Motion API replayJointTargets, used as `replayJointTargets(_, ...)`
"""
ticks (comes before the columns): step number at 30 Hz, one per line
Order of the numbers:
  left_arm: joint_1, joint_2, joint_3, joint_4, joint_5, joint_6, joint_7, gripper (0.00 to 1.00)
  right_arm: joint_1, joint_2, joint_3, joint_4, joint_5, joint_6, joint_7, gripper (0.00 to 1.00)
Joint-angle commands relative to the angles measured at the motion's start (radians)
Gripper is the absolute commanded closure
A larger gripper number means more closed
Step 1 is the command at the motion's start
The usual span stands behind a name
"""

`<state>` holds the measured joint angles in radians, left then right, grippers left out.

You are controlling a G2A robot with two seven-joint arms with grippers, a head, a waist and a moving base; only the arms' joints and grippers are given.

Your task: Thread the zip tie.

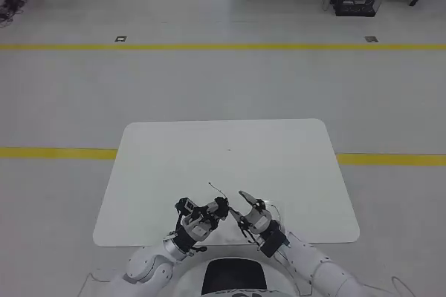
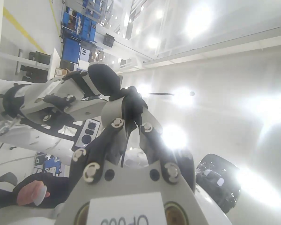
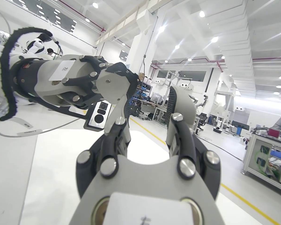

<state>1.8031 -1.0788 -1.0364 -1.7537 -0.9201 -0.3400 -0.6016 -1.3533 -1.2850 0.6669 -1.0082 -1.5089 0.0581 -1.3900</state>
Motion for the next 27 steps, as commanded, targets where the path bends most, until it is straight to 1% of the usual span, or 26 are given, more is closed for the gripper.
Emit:
replayJointTargets(1,0.0,0.0,0.0,0.0,0.0,0.0,0.0,1.0,0.002,-0.003,0.001,0.001,-0.003,-0.005,0.0,0.67)
replayJointTargets(6,0.0,0.0,0.0,0.0,0.0,0.0,0.0,1.0,0.005,-0.011,0.002,0.008,-0.012,-0.017,0.0,0.69)
replayJointTargets(10,0.0,0.0,0.0,0.0,0.0,0.0,0.0,1.0,0.01,-0.018,0.002,0.016,-0.019,-0.025,0.0,0.67)
replayJointTargets(14,0.0,0.0,0.0,0.0,0.0,0.0,0.0,1.0,0.014,-0.024,0.005,0.02,-0.024,-0.025,0.0,0.7)
replayJointTargets(19,0.0,0.0,0.0,0.0,0.0,0.0,0.0,1.0,0.014,-0.03,0.011,0.017,-0.026,-0.029,0.0,0.76)
replayJointTargets(27,0.0,0.0,0.0,0.0,0.0,0.0,0.0,1.0,0.011,-0.034,0.024,0.013,-0.038,-0.035,0.0,0.78)
